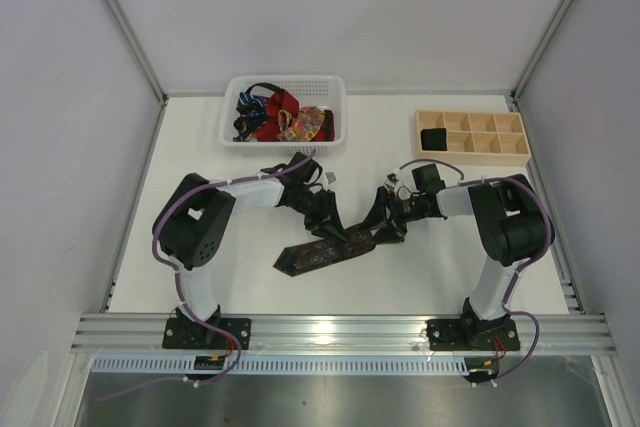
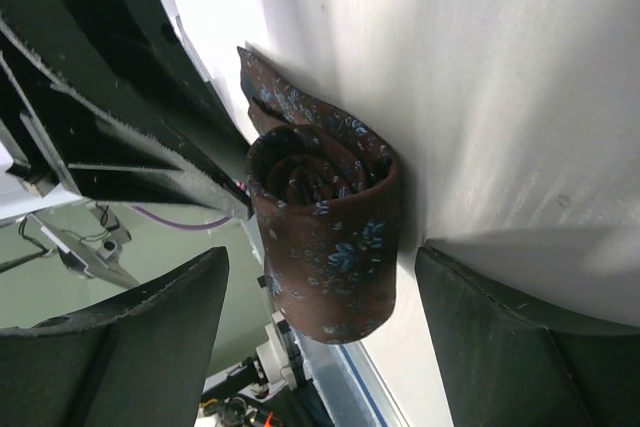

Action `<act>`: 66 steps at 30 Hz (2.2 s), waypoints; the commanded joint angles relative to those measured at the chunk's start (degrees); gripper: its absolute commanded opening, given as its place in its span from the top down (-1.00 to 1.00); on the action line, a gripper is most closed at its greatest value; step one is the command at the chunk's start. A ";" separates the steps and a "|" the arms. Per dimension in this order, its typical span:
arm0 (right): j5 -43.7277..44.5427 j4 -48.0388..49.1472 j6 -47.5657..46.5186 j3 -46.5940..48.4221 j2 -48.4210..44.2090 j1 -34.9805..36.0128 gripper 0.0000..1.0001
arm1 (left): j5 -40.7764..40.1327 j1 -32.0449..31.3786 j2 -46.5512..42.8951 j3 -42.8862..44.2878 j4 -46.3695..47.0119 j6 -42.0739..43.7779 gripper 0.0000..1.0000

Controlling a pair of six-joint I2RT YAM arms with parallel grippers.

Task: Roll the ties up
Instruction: Roll the tie

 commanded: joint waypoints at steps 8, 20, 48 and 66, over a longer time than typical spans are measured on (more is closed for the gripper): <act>3.30 2.36 -0.14 0.60 4.60 2.88 -0.59 | 0.90 1.02 0.12 -1.50 1.94 1.11 0.43; 5.49 6.32 4.17 0.34 4.26 5.52 -0.43 | 0.55 1.02 0.29 -2.38 2.38 1.02 0.43; 19.74 -12.67 0.66 5.52 -4.19 6.14 -0.06 | -1.48 2.34 -6.30 -4.05 0.27 3.22 0.43; 8.06 -7.23 -5.76 -0.98 -3.66 0.78 -0.58 | 4.41 -1.00 -1.38 0.07 3.79 -1.17 0.42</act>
